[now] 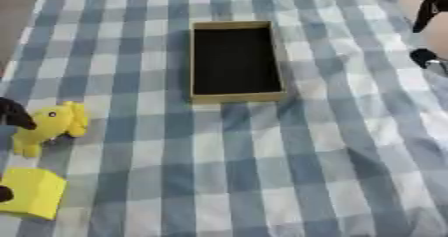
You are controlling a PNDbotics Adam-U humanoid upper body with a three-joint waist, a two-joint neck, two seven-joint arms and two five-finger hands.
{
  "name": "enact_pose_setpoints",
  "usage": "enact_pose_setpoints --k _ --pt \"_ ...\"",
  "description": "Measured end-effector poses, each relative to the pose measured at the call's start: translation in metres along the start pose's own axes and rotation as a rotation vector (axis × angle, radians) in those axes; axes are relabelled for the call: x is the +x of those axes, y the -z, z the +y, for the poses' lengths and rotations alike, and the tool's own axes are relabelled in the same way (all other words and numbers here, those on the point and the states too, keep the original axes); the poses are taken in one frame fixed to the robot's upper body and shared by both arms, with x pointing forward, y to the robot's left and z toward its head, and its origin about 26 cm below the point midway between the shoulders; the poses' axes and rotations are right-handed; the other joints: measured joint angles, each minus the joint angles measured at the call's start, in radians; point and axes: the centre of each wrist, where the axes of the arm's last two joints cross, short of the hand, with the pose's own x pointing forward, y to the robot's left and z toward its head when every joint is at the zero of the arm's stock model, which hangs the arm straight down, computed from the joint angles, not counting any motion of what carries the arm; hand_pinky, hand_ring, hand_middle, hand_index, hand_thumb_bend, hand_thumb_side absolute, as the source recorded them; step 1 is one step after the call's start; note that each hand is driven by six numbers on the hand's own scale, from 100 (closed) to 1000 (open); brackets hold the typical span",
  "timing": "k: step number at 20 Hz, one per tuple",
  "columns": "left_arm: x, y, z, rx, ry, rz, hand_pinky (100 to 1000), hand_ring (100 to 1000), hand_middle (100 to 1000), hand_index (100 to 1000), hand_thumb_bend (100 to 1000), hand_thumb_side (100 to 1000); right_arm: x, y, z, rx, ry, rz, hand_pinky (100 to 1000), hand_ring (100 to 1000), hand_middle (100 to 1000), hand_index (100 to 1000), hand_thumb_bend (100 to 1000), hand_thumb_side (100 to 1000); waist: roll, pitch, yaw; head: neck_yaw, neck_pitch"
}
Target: Pick up objects on the table and place them in the box.
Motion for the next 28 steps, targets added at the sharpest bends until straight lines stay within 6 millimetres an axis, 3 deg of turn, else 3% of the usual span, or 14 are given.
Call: enact_pose_setpoints --k 8,17,28 --pt "0.001 0.002 -0.005 -0.062 -0.006 0.011 942 957 847 906 555 753 0.000 0.000 0.000 -0.004 0.000 -0.001 640 713 616 630 248 263 0.002 0.000 0.001 0.032 0.000" --pt "0.004 0.006 -0.014 -0.094 0.006 0.056 925 934 830 931 582 698 0.000 0.000 0.000 -0.007 -0.001 -0.002 638 711 613 628 240 309 -0.002 0.001 0.003 0.033 0.000" --pt "0.005 0.008 -0.019 -0.127 -0.010 0.084 901 887 782 952 614 734 0.001 0.001 0.001 -0.010 0.005 -0.004 636 710 609 625 225 335 -0.003 0.001 0.004 0.025 0.000"
